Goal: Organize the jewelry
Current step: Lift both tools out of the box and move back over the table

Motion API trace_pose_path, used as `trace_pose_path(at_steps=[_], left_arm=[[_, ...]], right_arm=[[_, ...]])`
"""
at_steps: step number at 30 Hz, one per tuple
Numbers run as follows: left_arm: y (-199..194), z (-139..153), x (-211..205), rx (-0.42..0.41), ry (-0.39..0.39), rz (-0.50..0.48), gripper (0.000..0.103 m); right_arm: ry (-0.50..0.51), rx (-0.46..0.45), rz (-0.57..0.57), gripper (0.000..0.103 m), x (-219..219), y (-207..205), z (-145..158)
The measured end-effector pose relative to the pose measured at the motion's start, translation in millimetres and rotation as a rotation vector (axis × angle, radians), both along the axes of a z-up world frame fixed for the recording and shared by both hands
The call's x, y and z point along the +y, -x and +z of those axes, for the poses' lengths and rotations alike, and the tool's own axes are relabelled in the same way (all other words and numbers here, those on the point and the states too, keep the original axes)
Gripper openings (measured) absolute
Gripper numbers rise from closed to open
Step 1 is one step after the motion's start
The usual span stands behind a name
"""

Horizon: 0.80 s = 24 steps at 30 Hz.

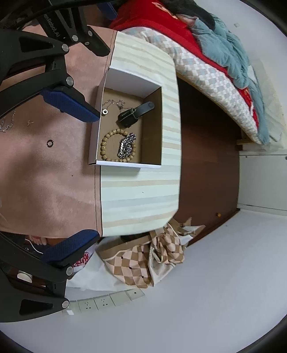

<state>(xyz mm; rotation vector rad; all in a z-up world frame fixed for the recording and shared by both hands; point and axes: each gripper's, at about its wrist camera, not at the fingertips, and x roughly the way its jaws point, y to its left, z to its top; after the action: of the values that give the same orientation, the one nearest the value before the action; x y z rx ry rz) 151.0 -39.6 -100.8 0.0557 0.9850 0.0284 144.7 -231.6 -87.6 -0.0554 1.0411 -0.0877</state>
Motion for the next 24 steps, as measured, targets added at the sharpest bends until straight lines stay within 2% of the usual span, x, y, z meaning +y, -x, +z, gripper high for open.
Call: trace_pose_path(at_steps=[10, 15, 19, 22, 24], left_arm=[[37, 46, -3, -0.099, 0.044, -0.005, 0.102], [47, 48, 1, -0.093, 0.058, 0.016, 0.102], [62, 22, 9, -0.062, 0.003, 0.041, 0.102], [74, -14, 15, 0.005, -0.041, 0.058, 0.102], [82, -42, 21, 0.07, -0.058, 0.072, 0.102]], right_arm=[[0.007, -0.147, -0.015, 0.099, -1, 48, 57], [-0.032, -0.176, -0.015, 0.099, -2, 67, 74], [-0.083, -0.114, -0.006, 0.099, -5, 83, 50], [-0.141, -0.008, 0.002, 0.099, -7, 98, 5], [-0.196, 0.063, 0.007, 0.095, -8, 108, -28]])
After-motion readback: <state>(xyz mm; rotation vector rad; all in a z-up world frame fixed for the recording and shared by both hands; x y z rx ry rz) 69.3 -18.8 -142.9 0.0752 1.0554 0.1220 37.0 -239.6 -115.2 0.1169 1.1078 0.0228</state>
